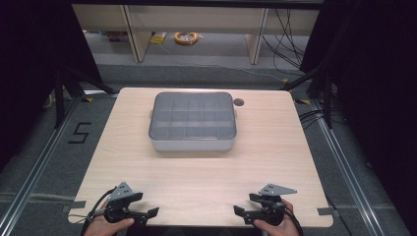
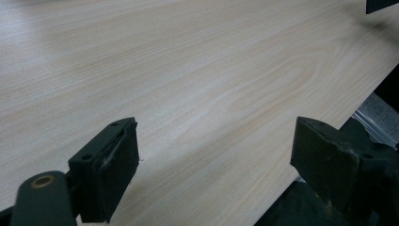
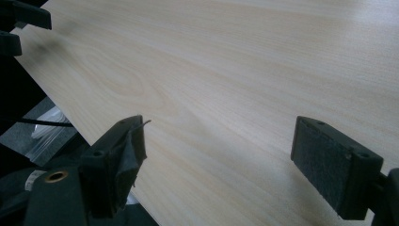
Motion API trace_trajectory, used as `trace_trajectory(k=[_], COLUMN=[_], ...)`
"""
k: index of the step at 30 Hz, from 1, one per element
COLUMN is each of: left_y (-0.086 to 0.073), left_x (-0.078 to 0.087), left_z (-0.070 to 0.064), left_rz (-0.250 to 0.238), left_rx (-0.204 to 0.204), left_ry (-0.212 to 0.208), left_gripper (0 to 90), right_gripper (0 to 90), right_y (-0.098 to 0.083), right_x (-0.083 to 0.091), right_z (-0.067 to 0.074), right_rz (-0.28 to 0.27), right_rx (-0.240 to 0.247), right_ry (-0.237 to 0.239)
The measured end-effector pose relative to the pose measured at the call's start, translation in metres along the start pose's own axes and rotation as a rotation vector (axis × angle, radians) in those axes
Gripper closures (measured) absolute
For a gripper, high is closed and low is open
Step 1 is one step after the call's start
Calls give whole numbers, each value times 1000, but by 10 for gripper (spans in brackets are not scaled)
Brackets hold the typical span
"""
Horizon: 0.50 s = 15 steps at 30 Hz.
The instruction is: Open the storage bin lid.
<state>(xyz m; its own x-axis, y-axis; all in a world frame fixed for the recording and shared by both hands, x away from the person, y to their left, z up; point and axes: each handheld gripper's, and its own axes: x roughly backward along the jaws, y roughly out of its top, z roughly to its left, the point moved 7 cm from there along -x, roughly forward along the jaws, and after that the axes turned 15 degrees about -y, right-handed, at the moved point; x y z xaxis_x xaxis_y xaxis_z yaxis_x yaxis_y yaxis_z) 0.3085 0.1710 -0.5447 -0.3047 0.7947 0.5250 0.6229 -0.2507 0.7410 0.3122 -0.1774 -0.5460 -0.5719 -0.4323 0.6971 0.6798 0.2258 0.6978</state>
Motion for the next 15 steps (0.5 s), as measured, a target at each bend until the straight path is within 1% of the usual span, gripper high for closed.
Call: trace_trajectory(k=[2, 10, 11, 12, 13, 14, 15], left_y=[0, 1, 1, 1, 1, 1, 1], left_x=[0, 0, 1, 1, 1, 0, 0], left_z=[0, 1, 2, 2, 2, 3, 3], left_rz=[-7, -10, -10, -10, -10, -14, -19], left_rx=[6, 5, 7, 13, 15, 23, 28], left_ry=[4, 9, 5, 5, 5, 3, 6], left_gripper=[150, 150, 150, 150, 150, 150, 150], right_gripper=[192, 193, 194, 194, 194, 195, 196], right_y=[0, 1, 1, 1, 2, 2, 2], right_x=[1, 1, 1, 1, 0, 1, 1], right_z=[-1, -1, -1, -1, -3, -4, -1], right_rz=[-2, -14, -5, -9, -20, -20, -6], right_rx=[1, -16, -27, -35, -24, -25, -60], right_ry=[-12, 7, 11, 12, -2, -3, 10])
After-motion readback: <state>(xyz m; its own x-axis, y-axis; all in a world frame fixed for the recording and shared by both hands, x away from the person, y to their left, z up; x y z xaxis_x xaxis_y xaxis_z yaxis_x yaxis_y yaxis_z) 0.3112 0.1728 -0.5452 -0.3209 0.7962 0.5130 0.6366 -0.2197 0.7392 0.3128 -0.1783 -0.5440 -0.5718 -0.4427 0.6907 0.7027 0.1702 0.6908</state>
